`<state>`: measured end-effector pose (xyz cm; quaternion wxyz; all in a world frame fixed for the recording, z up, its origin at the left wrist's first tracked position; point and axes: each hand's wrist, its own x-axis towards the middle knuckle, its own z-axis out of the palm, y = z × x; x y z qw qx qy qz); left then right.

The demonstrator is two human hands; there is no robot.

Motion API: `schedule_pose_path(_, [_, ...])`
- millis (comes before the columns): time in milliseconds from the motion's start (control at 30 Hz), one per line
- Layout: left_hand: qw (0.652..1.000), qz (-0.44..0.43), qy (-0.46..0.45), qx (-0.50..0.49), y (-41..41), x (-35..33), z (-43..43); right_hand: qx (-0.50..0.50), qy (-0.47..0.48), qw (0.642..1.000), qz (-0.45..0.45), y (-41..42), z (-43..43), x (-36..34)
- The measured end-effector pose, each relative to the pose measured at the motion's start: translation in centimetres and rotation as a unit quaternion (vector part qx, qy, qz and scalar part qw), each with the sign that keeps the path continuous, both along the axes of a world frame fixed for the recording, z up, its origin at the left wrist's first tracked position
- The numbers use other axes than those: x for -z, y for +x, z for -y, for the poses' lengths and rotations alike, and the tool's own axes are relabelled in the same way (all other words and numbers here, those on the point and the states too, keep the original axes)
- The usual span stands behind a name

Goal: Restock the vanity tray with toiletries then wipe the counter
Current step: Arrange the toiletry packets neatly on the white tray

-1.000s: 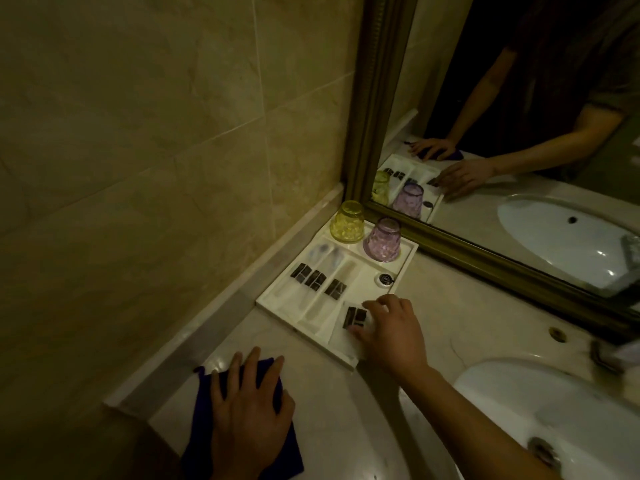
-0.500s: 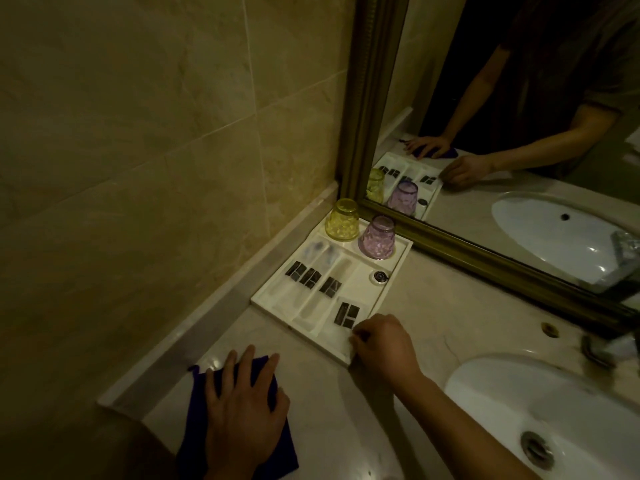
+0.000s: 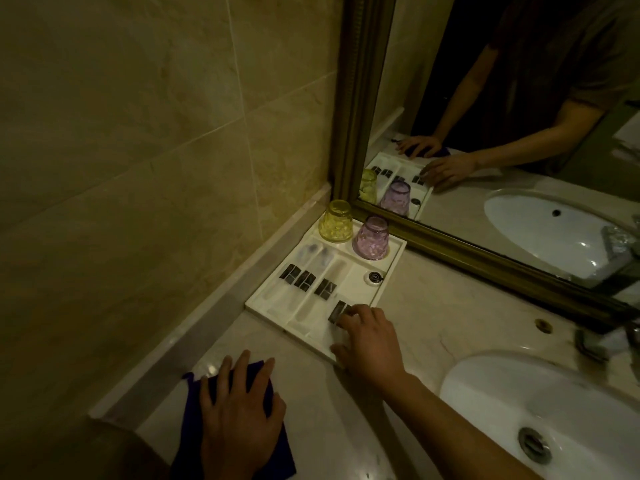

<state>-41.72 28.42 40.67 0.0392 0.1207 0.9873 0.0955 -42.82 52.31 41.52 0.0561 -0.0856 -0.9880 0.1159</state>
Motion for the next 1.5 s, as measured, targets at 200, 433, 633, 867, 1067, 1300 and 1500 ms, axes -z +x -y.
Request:
schedule_pose_path(200, [0.999,-0.022,0.025,0.004,0.0,0.2,0.0,0.034,-0.017,0.998,-0.046,-2.5,-2.3,-1.5])
schedule_pose_path(433, [0.999,-0.019,0.028,0.002,-0.1,0.3,0.2,0.047,0.071,0.994,0.070,-6.4,-6.6,-2.3])
schedule_pose_path(633, [1.000,-0.006,0.010,0.002,-0.1,0.1,0.0,0.003,0.073,0.994,0.078,-5.9,-7.4,-0.8])
schedule_pose_path(867, [1.000,-0.001,0.015,0.004,-0.1,0.1,0.1,0.047,0.028,0.997,0.057,-5.3,-7.6,-0.5])
schedule_pose_path(1067, [1.000,0.001,0.000,0.003,-0.1,0.3,0.2,0.072,-0.049,0.996,0.027,-4.2,-7.2,-0.8])
schedule_pose_path(1300, [0.999,0.020,-0.047,0.010,-0.1,0.6,0.4,0.090,-0.123,0.988,0.006,-0.9,-4.4,-2.1])
schedule_pose_path(1500, [0.989,0.082,0.121,-0.018,-1.0,-0.5,1.1,0.056,-0.188,0.981,0.001,4.8,2.0,-3.4])
